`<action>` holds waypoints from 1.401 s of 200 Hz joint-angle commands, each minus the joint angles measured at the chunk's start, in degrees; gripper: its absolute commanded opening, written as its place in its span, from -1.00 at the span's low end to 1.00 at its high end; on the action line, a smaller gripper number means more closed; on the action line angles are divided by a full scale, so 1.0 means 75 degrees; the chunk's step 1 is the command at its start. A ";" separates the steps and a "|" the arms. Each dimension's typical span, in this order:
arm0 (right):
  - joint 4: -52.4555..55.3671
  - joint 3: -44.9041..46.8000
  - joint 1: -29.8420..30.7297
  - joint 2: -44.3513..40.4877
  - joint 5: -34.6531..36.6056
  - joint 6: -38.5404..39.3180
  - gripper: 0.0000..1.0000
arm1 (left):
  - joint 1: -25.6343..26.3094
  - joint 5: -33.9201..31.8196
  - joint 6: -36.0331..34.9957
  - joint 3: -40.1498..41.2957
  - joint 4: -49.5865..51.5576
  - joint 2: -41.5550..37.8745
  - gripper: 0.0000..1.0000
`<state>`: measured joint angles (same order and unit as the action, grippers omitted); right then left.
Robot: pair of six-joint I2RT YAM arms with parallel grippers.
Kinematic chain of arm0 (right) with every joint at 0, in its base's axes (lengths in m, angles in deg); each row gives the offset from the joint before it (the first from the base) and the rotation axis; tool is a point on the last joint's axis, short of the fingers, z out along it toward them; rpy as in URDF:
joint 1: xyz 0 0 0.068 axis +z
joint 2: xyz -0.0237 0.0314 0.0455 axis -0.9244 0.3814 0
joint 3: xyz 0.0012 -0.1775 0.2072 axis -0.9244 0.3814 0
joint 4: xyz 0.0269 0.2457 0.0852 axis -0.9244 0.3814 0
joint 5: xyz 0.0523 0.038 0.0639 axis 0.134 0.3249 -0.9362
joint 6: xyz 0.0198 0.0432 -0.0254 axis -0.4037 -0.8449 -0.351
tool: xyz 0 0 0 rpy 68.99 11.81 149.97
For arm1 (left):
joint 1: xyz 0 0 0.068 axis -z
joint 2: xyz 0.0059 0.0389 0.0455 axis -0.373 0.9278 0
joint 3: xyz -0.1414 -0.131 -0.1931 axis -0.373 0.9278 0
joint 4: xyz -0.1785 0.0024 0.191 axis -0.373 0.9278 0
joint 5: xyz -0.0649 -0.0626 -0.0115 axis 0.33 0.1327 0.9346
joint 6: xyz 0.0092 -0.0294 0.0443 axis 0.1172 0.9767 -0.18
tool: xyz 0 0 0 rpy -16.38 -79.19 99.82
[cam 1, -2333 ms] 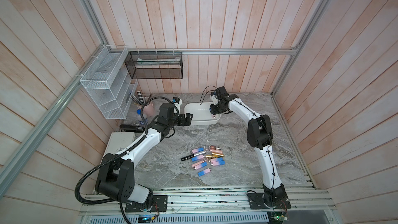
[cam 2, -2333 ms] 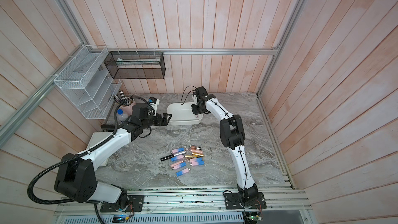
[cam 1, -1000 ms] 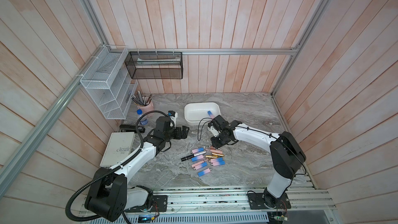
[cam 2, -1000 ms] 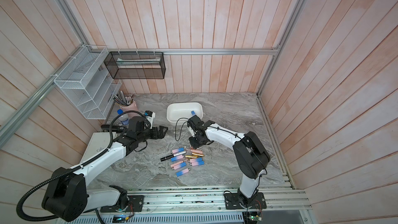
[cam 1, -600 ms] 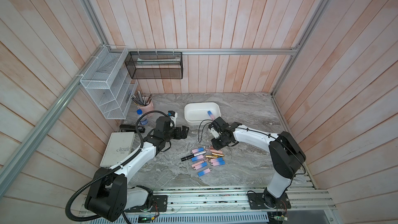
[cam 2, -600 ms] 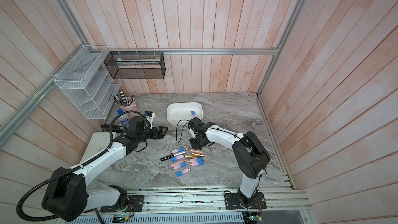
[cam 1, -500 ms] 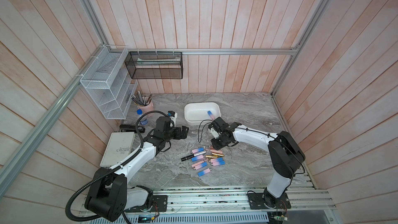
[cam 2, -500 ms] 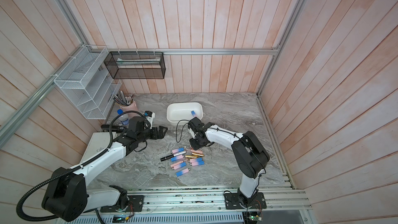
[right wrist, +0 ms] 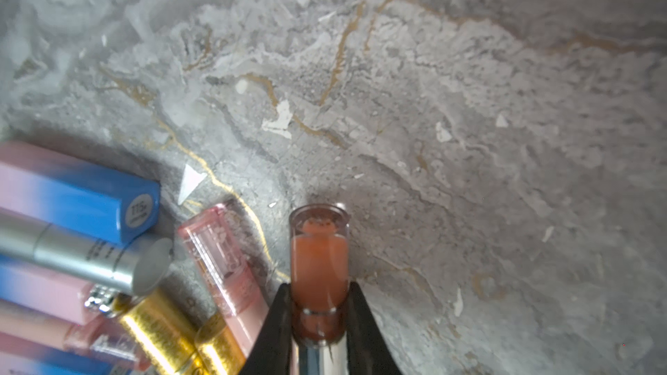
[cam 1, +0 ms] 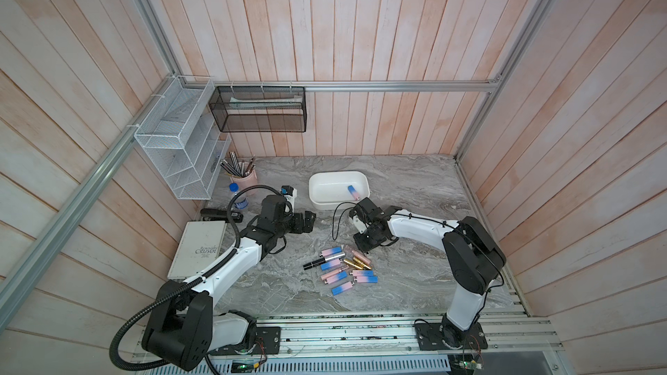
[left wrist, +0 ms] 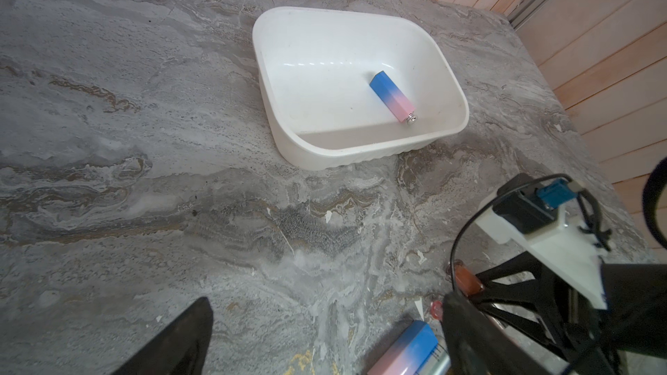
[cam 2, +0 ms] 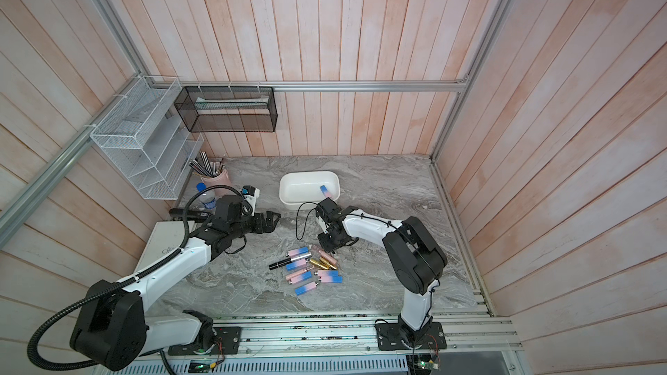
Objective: Put the lipstick into the storage box
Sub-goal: Pick up the lipstick at the center of the board.
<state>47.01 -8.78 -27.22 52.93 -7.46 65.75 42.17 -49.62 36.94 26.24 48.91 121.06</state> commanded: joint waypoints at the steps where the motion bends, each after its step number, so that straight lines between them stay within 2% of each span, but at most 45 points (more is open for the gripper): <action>1: 0.0059 -0.0067 -0.0073 0.0232 0.0094 -0.0027 -0.70 | -0.0019 -0.0135 -0.0201 -0.0327 0.0000 0.0021 1.00; 49: 0.0491 -0.0574 -0.0096 0.0003 0.0229 -0.0006 -0.77 | -0.0067 -0.0101 -0.0307 -0.0495 0.0000 0.0165 0.99; 88: 0.1020 -0.1576 -0.0113 -0.0214 0.0424 0.0077 -0.76 | -0.0098 -0.0077 -0.0368 -0.0646 -0.0041 0.0305 1.00; 131: 0.1387 -0.3060 -0.0264 0.0236 0.0526 0.0242 -0.76 | -0.0160 -0.0077 -0.0361 -0.0691 -0.0122 0.0371 0.99; 181: 0.1513 -0.5284 -0.0680 0.1622 0.0510 0.0475 -0.74 | -0.0295 -0.0030 -0.0444 -0.0798 -0.0143 0.0399 1.00; 244: 0.2039 -0.9218 -0.1048 0.4550 0.0015 0.0577 -0.73 | -0.0313 0.0521 -0.0392 -0.1299 0.0063 0.0737 1.00; 261: 0.1924 -0.9747 -0.1070 0.5086 -0.0093 0.0529 -0.73 | -0.0313 0.0715 -0.0357 -0.1461 0.0126 0.0867 1.00; 280: 0.1590 -0.9806 -0.1107 0.5375 -0.0222 0.0415 -0.72 | -0.0313 0.0859 -0.0316 -0.1621 0.0196 0.0986 1.00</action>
<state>59.17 -79.95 -35.35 90.89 -6.71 69.25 40.05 -46.08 34.53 16.36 49.08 127.18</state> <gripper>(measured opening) 0.224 0.998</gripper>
